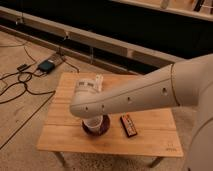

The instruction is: Place the ceramic cup in the ceramic bowl

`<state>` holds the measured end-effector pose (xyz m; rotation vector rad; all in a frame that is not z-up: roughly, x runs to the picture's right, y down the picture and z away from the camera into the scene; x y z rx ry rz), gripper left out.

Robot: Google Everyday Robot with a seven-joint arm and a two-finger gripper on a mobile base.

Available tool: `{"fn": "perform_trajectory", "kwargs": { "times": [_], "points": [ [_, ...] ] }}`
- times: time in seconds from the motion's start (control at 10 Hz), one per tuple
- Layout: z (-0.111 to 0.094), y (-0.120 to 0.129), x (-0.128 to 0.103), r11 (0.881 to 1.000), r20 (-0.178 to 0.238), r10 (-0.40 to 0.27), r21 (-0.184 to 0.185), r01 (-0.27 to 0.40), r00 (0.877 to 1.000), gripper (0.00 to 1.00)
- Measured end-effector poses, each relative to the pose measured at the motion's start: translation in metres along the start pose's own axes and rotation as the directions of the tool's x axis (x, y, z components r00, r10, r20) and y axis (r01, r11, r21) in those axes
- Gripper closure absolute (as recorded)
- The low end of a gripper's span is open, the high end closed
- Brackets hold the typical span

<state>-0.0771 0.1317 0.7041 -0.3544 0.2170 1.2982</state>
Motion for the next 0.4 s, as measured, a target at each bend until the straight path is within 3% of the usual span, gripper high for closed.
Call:
{"fn": "perform_trajectory", "kwargs": {
  "times": [0.4],
  "points": [
    [0.0001, -0.0006, 0.0001, 1.000, -0.001, 0.001, 0.001, -0.001, 1.000, 0.20]
  ]
}}
